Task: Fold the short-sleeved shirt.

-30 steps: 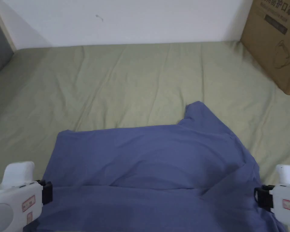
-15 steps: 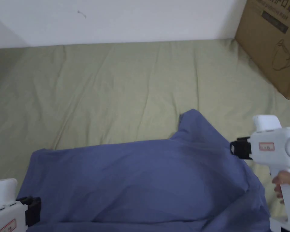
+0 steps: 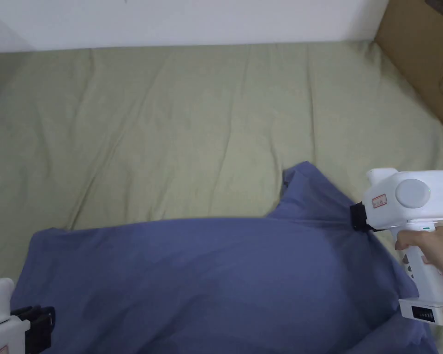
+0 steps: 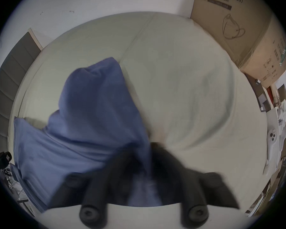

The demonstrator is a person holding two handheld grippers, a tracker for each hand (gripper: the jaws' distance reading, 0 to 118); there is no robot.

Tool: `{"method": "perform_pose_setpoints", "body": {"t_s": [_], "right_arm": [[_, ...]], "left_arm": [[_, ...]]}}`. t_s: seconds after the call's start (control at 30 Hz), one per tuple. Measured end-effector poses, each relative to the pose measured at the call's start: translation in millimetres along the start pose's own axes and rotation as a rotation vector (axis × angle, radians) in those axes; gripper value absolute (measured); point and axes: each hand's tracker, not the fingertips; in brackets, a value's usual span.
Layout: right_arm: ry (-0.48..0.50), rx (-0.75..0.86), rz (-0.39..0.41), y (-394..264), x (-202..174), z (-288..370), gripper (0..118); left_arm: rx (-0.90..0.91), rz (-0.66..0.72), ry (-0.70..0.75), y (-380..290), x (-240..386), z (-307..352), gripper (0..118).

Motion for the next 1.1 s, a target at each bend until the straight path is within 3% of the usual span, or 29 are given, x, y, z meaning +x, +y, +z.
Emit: {"method": "perform_pose_setpoints", "body": {"t_s": [0.03, 0.2, 0.4, 0.43, 0.47, 0.5, 0.53, 0.57, 0.73, 0.87, 0.97, 1.0, 1.1], "right_arm": [[0.037, -0.012, -0.04, 2.7, -0.2, 1.6, 3], [0.015, 0.005, 0.007, 3.7, -8.1, 17.5, 3], [0.028, 0.033, -0.014, 6.4, -4.9, 31.2, 3], [0.028, 0.032, -0.01, 6.2, -6.5, 31.7, 3], [0.027, 0.03, -0.01, 5.4, -6.7, 30.6, 3], [0.027, 0.027, -0.011, 4.9, -6.8, 29.2, 3], [0.027, 0.025, -0.014, 4.4, -6.7, 27.8, 4], [0.028, 0.023, -0.019, 5.1, -6.7, 26.0, 3], [0.03, 0.013, -0.02, 6.4, -6.6, 21.3, 3], [0.031, 0.007, -0.019, 6.6, -6.3, 19.7, 3], [0.042, 0.008, -0.021, 7.6, -7.9, 22.8, 3], [0.046, 0.011, -0.021, 7.5, -8.9, 25.7, 3], [0.056, 0.037, -0.016, 5.8, -10.0, 43.3, 3]], "left_arm": [[0.002, -0.003, 0.002, 0.7, 0.1, 0.8, 0], [0.022, 0.009, -0.009, 14.2, -3.2, 8.3, 0], [0.086, 0.005, -0.002, 77.6, -21.6, -16.5, 0], [0.085, 0.006, 0.005, 93.5, -25.4, -29.6, 5], [0.074, 0.005, 0.032, 107.9, -29.3, -44.4, 24], [0.053, 0.013, 0.055, 119.2, -32.9, -58.7, 65], [0.037, 0.02, 0.055, 129.7, -37.6, -74.5, 90], [0.0, 0.024, 0.055, 137.6, -43.2, -93.8, 101], [-0.135, 0.081, 0.084, 141.2, -56.8, -155.2, 99], [-0.129, 0.089, 0.107, 138.1, -51.0, -154.3, 87], [-0.081, -0.004, 0.119, 137.6, -41.2, -138.7, 31], [-0.077, 0.004, 0.102, 138.2, -41.7, -135.8, 1], [-0.043, 0.028, 0.078, 134.9, -36.3, -118.3, 1]]}}
